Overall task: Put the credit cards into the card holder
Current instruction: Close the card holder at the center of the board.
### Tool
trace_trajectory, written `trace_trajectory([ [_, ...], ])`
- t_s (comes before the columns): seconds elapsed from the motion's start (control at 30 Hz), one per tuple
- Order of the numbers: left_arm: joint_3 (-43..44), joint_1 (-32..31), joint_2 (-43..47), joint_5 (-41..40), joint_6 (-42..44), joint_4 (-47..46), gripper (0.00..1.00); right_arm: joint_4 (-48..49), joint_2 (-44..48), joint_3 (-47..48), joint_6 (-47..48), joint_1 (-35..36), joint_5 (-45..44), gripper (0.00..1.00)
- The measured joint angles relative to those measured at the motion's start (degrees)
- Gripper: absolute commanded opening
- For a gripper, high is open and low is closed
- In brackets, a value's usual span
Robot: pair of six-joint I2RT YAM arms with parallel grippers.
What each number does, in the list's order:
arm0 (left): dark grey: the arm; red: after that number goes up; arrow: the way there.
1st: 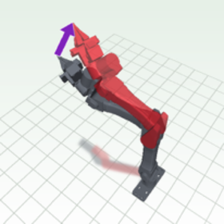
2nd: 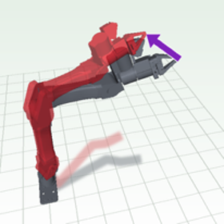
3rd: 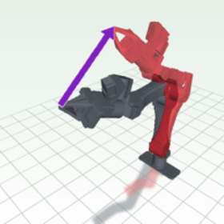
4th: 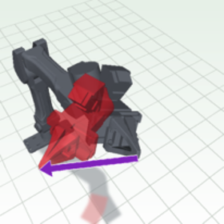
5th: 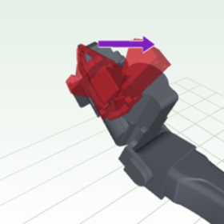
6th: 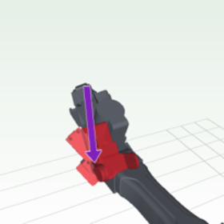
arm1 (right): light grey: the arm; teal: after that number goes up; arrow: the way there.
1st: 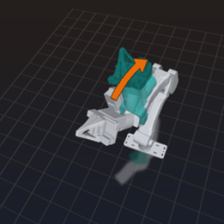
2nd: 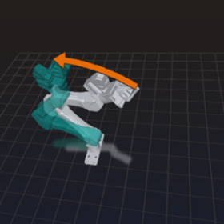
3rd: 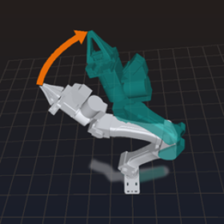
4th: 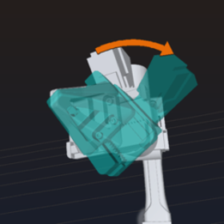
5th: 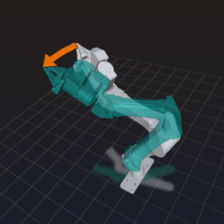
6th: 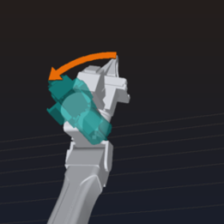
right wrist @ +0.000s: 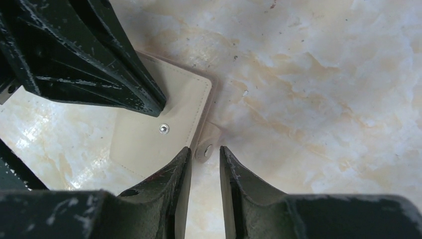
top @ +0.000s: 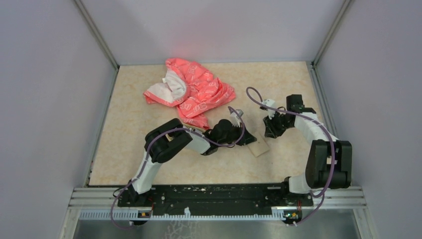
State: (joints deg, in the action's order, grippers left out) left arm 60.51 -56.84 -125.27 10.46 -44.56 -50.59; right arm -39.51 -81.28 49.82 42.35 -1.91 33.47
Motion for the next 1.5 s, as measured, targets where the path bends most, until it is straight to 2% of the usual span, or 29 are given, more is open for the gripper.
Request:
trace_trajectory([
  [0.23,0.0,0.0,-0.02,0.11,-0.39,0.0,0.14,1.05,-0.46,-0.33,-0.63,0.26,-2.05,0.24],
  [0.67,0.0,0.11,-0.09,0.24,-0.66,-0.11,0.14,0.96,-0.66,-0.33,-0.94,0.68,-2.14,0.31],
  [0.83,0.0,0.22,-0.22,0.44,-0.68,-0.39,0.14,0.98,-0.66,-0.35,-0.96,0.79,-2.14,0.25],
  [1.27,0.0,0.48,-0.24,0.72,-0.83,-0.42,0.14,0.98,-0.66,-0.35,-1.09,0.79,-2.25,0.01],
  [1.5,0.0,0.61,-0.28,0.81,-0.87,-0.42,0.13,0.5,-0.63,-0.35,-0.96,0.79,-1.64,0.0],
])
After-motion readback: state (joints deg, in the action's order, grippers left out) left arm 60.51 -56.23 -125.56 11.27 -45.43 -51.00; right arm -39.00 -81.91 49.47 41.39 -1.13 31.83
